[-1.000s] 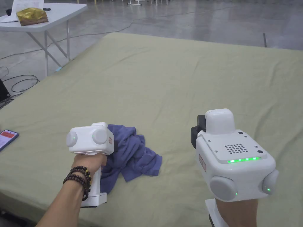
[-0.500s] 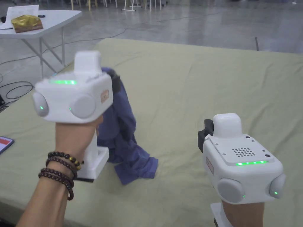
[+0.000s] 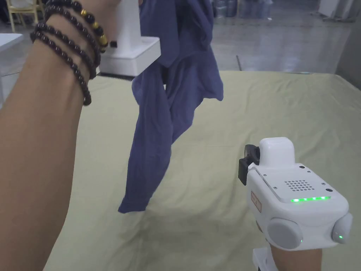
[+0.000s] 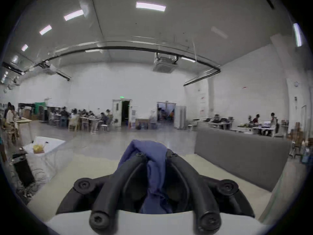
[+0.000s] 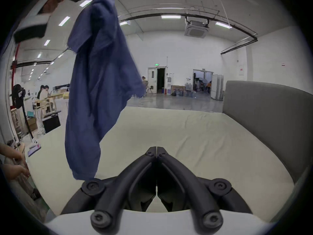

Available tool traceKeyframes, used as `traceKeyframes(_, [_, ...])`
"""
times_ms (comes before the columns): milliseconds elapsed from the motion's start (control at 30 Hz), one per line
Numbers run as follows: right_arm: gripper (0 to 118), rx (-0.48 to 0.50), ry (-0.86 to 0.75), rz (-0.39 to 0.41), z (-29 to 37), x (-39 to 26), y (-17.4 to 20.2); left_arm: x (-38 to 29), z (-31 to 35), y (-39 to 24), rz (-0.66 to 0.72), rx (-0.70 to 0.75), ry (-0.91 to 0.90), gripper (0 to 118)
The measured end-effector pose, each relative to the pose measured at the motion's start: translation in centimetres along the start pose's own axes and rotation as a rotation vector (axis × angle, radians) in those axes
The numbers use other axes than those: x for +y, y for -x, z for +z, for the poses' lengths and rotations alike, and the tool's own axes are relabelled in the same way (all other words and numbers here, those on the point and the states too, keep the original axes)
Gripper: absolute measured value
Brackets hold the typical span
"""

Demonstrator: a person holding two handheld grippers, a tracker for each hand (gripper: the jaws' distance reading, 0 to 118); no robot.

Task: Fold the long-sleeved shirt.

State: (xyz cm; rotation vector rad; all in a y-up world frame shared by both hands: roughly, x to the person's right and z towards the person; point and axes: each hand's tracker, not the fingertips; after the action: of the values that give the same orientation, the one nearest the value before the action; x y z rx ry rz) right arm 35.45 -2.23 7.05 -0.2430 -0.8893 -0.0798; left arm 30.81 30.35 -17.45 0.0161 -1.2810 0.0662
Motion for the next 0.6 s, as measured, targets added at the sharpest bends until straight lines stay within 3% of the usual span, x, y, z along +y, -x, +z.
traceKeyframes(100, [2,-0.049,0.006,-0.008,0.4,-0.4,-2.1,0.5,-3.5,-2.5,0.026,-0.053,0.021,12])
traceKeyframes(233, [2,-0.109,0.022,-0.03,0.8,-1.4,-4.5,-2.7,-7.4,-6.6,-0.048,-0.105,0.121,12])
traceKeyframes(600, [2,-0.188,0.075,-0.088,1.4,-3.6,-8.9,-32.7,-16.0,-12.2,-0.012,-0.174,0.672,13])
